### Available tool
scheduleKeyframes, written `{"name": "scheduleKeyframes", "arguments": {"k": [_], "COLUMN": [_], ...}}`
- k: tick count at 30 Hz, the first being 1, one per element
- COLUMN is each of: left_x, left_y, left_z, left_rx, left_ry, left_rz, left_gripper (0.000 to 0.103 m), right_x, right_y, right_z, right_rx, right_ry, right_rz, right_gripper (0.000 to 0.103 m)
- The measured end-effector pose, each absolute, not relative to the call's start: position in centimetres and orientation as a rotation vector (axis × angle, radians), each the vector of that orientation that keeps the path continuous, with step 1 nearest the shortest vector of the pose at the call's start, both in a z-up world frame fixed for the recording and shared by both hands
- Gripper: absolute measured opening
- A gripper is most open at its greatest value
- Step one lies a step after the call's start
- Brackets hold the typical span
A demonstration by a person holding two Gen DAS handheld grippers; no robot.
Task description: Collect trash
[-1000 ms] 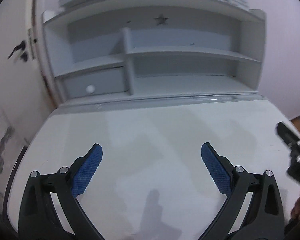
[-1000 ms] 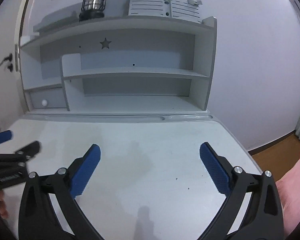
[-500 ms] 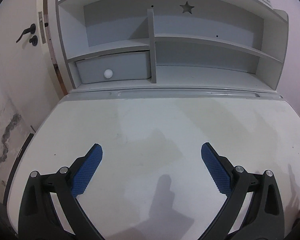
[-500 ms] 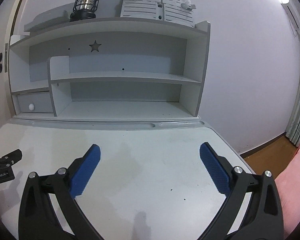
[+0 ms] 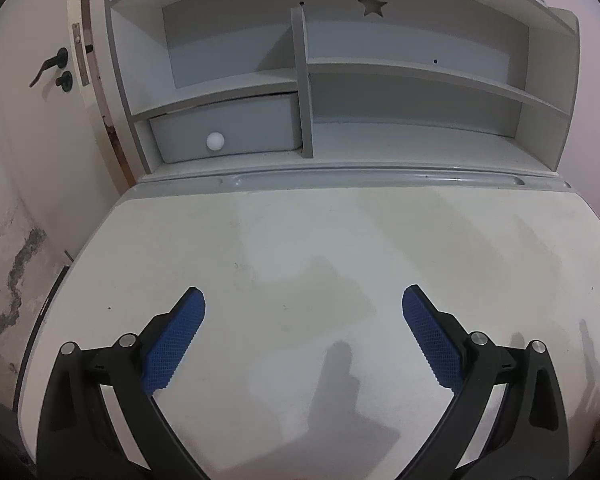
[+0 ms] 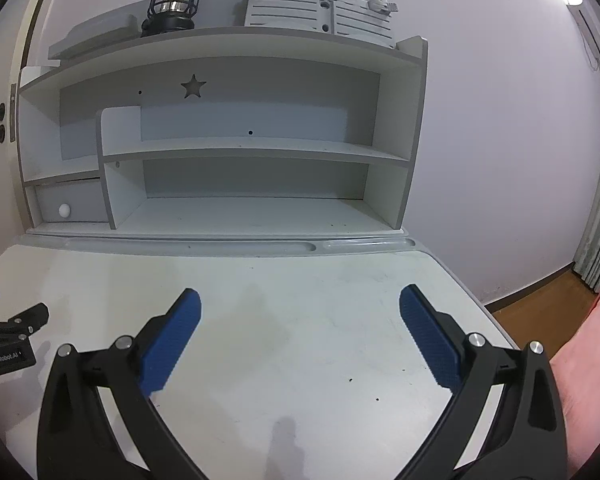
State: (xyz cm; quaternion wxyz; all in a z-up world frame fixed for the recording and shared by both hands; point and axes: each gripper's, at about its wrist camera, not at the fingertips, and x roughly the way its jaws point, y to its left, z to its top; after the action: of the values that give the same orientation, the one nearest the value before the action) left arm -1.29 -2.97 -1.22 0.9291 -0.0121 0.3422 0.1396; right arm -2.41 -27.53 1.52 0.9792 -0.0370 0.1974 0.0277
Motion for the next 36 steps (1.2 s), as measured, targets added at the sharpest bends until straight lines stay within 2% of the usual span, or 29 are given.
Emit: {"name": "scheduleKeyframes", "arguments": {"k": [11,31,36], "left_x": [-1.4,-1.9,-1.7], "left_y": [-3.2,-3.7,-5.0], "left_z": [-1.2,-1.0,-1.2], "left_rx": [-0.022,-0.006,0.103], "left_ry": [0.695,0.680,0.689], "left_rz": [0.296,0.303,0.428], "left_gripper": [0.096,0.096,0.096], "right_x": [-1.3,-1.4,-1.6], "right_y": [-28.1,-28.2,-28.1], "right_z": [1.1,1.1,1.2], "right_rx": [-0.038,-0.037,-0.049], "right_ry": [0.461,0.456,0.450], "right_rz": [0.063,0.061,0.056], "right_gripper": [0.096,0.096,0.096]}}
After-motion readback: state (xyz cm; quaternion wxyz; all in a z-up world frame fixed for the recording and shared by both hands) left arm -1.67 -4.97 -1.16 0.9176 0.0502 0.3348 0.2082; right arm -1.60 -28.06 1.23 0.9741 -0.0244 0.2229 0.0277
